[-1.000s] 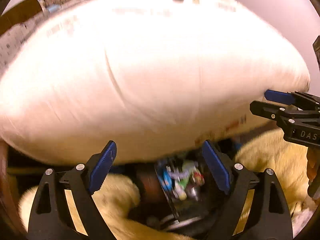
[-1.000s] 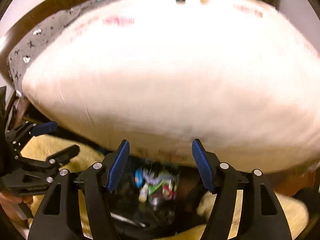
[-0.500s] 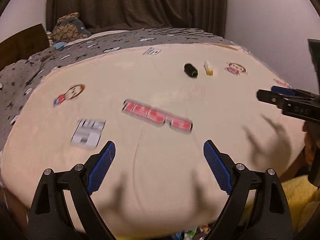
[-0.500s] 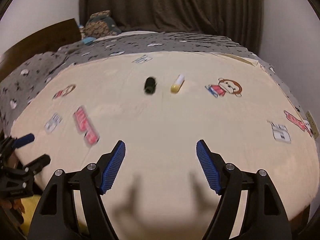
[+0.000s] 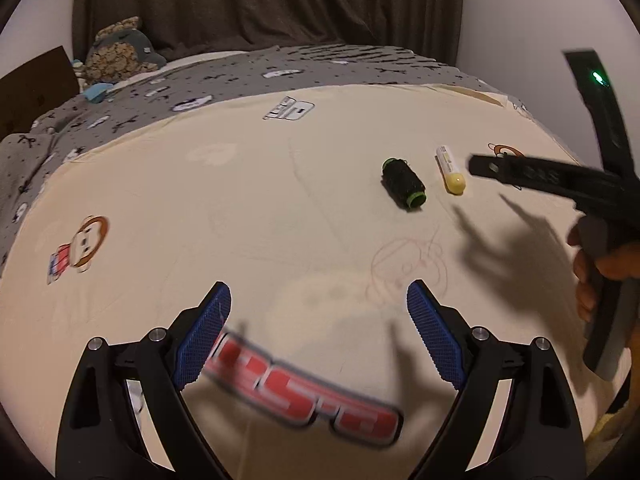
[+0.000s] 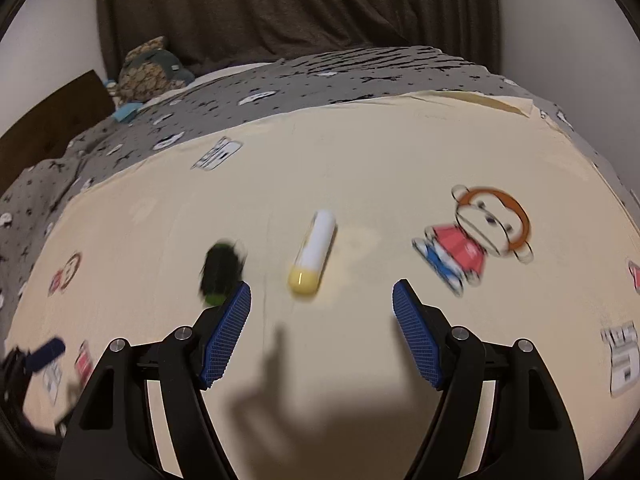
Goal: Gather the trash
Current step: 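Grasp the white-yellow tube with the right tool while the left grasps the black spool, then lower both tools into the bin and release the spool and tube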
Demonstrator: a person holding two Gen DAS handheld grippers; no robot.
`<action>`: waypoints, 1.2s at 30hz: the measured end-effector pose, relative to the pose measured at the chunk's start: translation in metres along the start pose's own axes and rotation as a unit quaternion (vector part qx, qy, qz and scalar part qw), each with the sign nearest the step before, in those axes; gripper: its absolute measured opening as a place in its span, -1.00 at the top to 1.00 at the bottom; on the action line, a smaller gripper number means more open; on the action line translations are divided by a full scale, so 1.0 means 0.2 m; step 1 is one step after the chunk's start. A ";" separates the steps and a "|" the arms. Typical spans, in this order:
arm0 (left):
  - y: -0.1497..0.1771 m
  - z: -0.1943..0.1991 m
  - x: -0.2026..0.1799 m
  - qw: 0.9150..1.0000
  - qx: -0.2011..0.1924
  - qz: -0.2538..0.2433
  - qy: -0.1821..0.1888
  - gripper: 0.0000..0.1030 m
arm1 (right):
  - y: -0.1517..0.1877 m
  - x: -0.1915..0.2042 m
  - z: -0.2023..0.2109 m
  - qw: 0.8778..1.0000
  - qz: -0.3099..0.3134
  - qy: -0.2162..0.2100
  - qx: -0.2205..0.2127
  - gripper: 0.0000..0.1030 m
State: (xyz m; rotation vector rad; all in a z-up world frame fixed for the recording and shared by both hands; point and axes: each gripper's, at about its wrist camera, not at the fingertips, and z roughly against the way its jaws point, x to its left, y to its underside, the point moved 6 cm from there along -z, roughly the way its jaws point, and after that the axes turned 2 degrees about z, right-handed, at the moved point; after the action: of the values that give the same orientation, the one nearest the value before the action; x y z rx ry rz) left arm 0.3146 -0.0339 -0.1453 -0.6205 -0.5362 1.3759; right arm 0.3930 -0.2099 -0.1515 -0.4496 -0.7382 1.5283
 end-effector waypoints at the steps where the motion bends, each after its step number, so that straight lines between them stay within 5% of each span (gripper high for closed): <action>1: -0.01 -0.02 -0.01 1.000 0.001 0.000 -0.001 -0.65 | -0.02 0.01 -0.04 1.000 -0.001 0.001 0.004 -0.43; 7: -0.07 -0.12 -0.03 1.000 0.007 0.004 0.006 -0.65 | -0.06 0.01 -0.28 0.999 -0.008 0.011 0.047 0.14; 12: -0.12 -0.19 -0.08 1.000 0.009 -0.002 0.010 -0.64 | -0.07 -0.03 -0.30 0.999 -0.009 0.016 0.042 0.58; 19: -0.23 -0.31 -0.22 1.000 0.010 -0.010 0.021 -0.63 | -0.07 -0.19 -0.20 0.999 -0.007 0.029 0.031 0.59; 24: -0.31 -0.41 -0.29 1.000 0.009 -0.011 0.009 -0.39 | -0.03 -0.27 -0.11 0.999 -0.003 0.029 0.023 0.60; 29: -0.38 -0.51 -0.34 1.000 0.018 -0.003 0.003 -0.36 | 0.05 -0.33 -0.06 0.999 -0.002 0.026 0.026 0.60; 31: -0.37 -0.56 -0.35 0.999 0.039 -0.002 0.008 0.02 | 0.08 -0.34 -0.04 0.999 -0.004 0.022 0.028 0.60; 32: -0.37 -0.58 -0.35 0.999 0.047 -0.003 0.009 0.40 | 0.10 -0.34 -0.03 0.999 -0.004 0.022 0.028 0.60; 36: -0.31 -0.51 -0.34 0.999 0.046 -0.015 0.012 0.51 | 0.17 -0.30 0.05 0.999 0.006 0.020 0.024 0.60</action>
State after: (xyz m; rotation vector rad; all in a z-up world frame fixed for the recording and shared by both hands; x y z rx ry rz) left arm 0.4200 -0.1161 -0.1759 -0.5520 -0.4578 1.3561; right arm 0.3680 -0.2704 -0.1755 -0.4481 -0.6665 1.5404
